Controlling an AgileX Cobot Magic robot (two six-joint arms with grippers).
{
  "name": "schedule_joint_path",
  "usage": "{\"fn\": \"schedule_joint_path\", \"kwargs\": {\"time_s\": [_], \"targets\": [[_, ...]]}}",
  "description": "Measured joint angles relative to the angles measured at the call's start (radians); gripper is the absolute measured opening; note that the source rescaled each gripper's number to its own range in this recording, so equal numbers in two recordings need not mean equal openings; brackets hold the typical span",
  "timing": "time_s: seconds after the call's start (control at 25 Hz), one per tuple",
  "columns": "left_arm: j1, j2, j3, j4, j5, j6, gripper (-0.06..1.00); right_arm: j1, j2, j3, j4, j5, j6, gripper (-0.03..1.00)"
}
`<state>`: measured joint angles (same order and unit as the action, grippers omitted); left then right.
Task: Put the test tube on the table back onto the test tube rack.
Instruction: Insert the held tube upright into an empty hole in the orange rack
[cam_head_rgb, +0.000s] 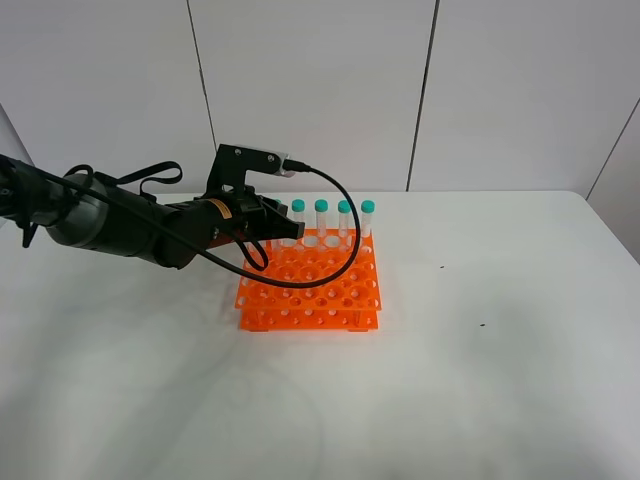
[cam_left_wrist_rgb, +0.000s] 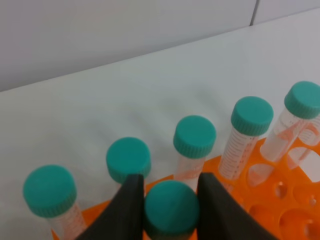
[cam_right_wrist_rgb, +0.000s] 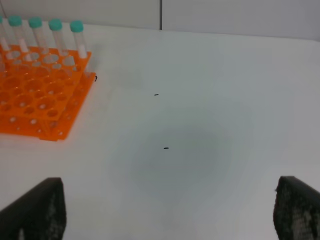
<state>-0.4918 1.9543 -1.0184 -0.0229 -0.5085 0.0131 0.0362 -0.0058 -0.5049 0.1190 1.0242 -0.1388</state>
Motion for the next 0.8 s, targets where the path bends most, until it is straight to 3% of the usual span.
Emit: {"fn": "schedule_joint_path", "kwargs": {"time_s": [0.8], "targets": [[0.0,0.033,0.0,0.0,-0.008,-0.003,0.0,0.0,0.0,0.0,0.0,0.0,0.0,0.9]]}}
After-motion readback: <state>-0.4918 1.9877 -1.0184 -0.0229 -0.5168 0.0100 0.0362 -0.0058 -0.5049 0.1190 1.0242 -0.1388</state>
